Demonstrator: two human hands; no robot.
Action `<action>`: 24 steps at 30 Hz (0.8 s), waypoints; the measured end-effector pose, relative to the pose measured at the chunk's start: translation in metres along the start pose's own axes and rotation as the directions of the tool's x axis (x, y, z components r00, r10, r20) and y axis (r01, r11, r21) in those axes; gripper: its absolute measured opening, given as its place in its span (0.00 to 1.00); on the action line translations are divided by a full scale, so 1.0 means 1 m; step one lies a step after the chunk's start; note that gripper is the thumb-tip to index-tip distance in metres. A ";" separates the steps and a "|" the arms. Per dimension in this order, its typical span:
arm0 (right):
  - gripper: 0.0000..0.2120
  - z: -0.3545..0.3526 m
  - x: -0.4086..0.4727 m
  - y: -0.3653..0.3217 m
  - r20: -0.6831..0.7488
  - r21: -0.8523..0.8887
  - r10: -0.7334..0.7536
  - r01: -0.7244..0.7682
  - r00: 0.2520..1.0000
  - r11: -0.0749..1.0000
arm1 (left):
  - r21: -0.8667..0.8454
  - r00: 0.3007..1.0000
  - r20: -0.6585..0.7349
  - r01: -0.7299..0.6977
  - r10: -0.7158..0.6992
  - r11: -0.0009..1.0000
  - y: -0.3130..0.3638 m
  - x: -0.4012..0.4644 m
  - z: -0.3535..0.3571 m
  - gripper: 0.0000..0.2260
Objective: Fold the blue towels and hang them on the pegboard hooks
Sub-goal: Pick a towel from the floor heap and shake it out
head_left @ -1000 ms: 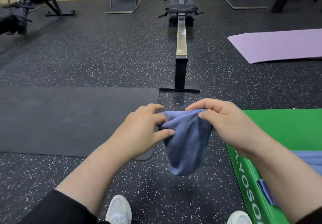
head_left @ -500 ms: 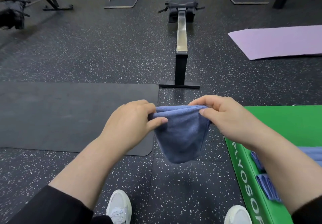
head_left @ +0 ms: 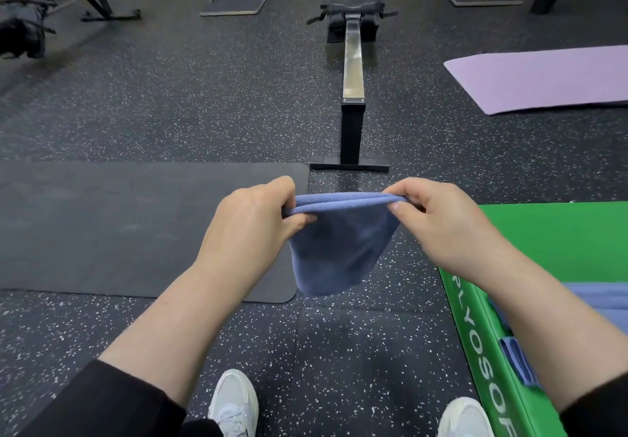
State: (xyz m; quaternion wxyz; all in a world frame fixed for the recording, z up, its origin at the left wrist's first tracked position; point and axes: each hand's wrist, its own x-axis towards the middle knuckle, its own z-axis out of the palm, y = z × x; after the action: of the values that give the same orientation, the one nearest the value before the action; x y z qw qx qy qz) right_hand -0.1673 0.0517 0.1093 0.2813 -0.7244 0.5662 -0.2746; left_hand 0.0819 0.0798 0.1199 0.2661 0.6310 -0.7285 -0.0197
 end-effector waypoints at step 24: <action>0.12 0.000 0.003 -0.019 -0.062 0.346 0.120 -0.091 0.991 0.934 | -0.592 0.924 0.197 0.378 -0.327 0.712 0.009 0.008 0.004 0.12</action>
State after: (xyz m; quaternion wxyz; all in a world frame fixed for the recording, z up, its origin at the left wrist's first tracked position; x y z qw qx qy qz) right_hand -0.1544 0.0527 0.1230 0.3936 -0.6212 0.5591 -0.3828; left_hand 0.0712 0.0727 0.1224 0.4212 0.6341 -0.5567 -0.3326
